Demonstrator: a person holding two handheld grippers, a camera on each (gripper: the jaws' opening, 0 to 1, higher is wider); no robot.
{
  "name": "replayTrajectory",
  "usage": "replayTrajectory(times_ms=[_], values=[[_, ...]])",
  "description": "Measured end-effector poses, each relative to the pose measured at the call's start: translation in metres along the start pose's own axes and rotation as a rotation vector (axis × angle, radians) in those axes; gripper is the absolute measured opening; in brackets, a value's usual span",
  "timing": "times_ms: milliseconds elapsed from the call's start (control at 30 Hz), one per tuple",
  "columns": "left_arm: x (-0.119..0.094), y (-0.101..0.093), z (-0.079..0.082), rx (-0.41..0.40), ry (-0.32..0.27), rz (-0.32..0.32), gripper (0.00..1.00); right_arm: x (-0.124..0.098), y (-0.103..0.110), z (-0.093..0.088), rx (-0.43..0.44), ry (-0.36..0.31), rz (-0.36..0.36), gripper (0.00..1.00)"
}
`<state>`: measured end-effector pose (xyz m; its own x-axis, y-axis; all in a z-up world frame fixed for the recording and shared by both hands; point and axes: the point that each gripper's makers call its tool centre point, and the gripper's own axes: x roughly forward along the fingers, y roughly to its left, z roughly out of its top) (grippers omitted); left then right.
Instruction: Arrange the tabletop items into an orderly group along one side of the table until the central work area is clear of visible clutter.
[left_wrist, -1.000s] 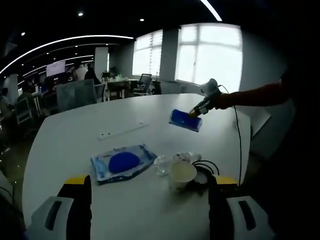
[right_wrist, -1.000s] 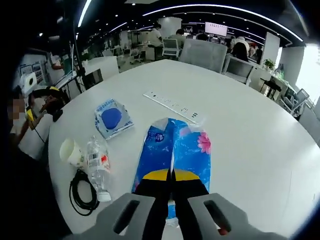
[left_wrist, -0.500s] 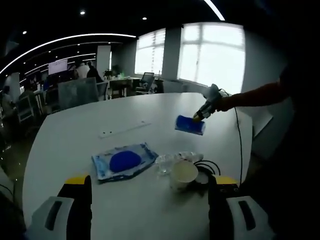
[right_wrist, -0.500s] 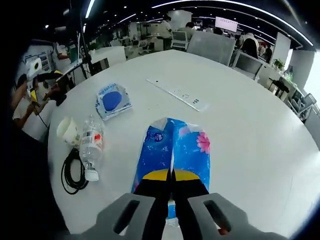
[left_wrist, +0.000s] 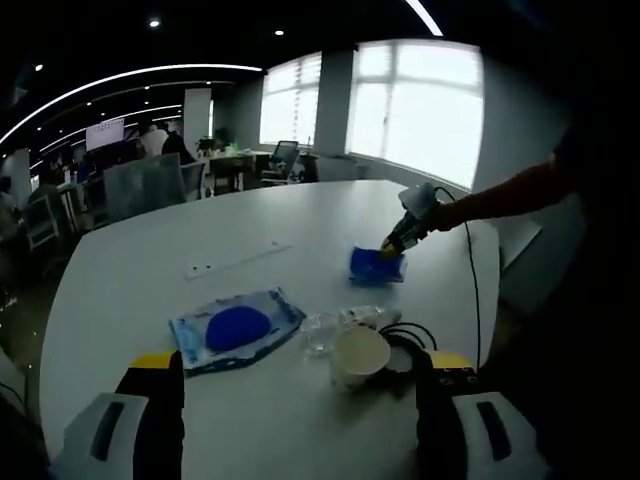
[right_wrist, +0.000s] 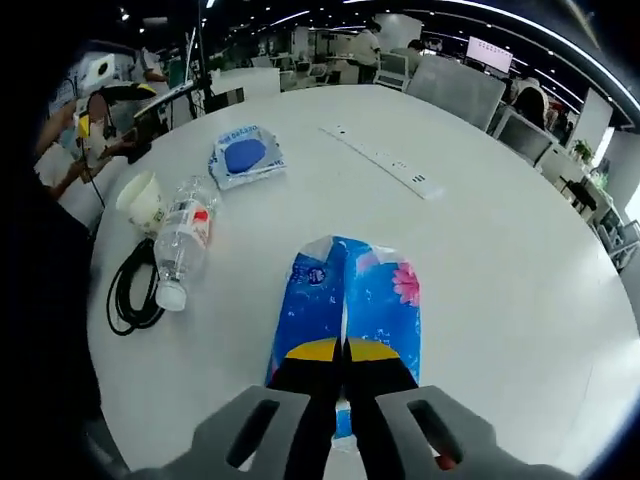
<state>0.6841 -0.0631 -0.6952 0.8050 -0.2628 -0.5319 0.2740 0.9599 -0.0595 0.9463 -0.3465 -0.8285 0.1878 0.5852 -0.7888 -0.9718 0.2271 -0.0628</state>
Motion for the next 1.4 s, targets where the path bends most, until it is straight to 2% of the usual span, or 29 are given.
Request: replayTrajectory(times_ms=[133, 233, 433, 567, 667, 800, 933, 1100, 1200, 1300, 1400], values=[[0.005, -0.003, 0.002, 0.007, 0.001, -0.013, 0.95, 0.003, 0.008, 0.0, -0.048, -0.021, 0.028, 0.0], [0.009, -0.005, 0.001, 0.012, 0.003, -0.023, 0.95, 0.006, 0.014, -0.005, -0.077, -0.005, 0.034, 0.0], [0.014, -0.013, 0.004, 0.019, 0.002, -0.04, 0.94, 0.009, 0.024, -0.012, -0.097, 0.022, 0.043, 0.0], [0.019, -0.02, 0.006, 0.034, 0.006, -0.056, 0.94, 0.008, 0.034, -0.009, -0.074, 0.012, 0.054, 0.0], [0.024, -0.026, 0.01, 0.05, 0.01, -0.076, 0.94, 0.007, 0.035, -0.004, -0.035, -0.014, 0.056, 0.02], [0.03, -0.031, 0.016, 0.068, 0.006, -0.099, 0.94, 0.0, 0.034, 0.006, -0.003, -0.042, 0.019, 0.07], [0.036, -0.038, 0.024, 0.085, 0.0, -0.129, 0.93, -0.011, 0.028, 0.022, 0.122, -0.124, -0.05, 0.09], [0.048, -0.044, 0.034, 0.091, -0.009, -0.174, 0.93, -0.027, 0.027, 0.035, 0.215, -0.2, -0.141, 0.18], [0.053, -0.048, 0.039, 0.072, -0.015, -0.196, 0.93, -0.038, 0.025, 0.039, 0.309, -0.251, -0.197, 0.18], [0.061, -0.051, 0.042, 0.079, -0.019, -0.211, 0.94, -0.05, 0.028, 0.041, 0.354, -0.294, -0.234, 0.19], [0.071, -0.056, 0.043, 0.091, -0.007, -0.238, 0.95, -0.054, 0.036, 0.038, 0.378, -0.301, -0.258, 0.25]])
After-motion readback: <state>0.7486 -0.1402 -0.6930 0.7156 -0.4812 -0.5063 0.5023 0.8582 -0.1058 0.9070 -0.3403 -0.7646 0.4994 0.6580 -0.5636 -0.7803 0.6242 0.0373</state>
